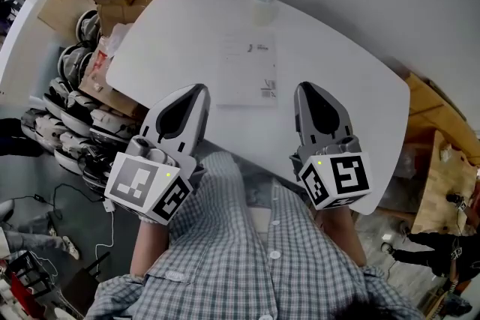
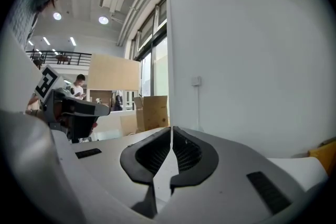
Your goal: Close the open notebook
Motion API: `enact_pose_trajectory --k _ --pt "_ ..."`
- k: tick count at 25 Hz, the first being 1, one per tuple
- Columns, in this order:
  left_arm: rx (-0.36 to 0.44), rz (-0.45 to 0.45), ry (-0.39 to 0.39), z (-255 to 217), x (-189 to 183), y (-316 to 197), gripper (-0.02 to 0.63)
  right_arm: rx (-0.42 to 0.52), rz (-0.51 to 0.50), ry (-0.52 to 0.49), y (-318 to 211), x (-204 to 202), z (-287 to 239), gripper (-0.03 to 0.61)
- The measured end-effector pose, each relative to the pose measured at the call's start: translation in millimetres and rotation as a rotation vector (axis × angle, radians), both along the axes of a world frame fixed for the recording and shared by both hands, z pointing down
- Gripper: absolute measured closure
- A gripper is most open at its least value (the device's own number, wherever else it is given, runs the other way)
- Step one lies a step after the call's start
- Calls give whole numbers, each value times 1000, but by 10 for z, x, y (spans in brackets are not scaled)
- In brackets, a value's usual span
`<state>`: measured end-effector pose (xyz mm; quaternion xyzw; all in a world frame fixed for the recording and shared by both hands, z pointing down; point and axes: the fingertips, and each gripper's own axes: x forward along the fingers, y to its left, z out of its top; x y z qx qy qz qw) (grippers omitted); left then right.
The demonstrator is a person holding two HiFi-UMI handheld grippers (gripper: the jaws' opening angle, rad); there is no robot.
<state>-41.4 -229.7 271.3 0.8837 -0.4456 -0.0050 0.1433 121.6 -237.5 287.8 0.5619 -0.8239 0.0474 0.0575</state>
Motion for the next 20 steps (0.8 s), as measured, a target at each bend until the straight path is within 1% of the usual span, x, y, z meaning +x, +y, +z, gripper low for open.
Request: enact_pose_trajectory --k 7,20 --pt "13 11 -24 -6 37 5 608 14 9 -3 -11 36 -64 549" --pt "12 22 -29 10 80 4 607 5 4 5 14 37 -51 549"
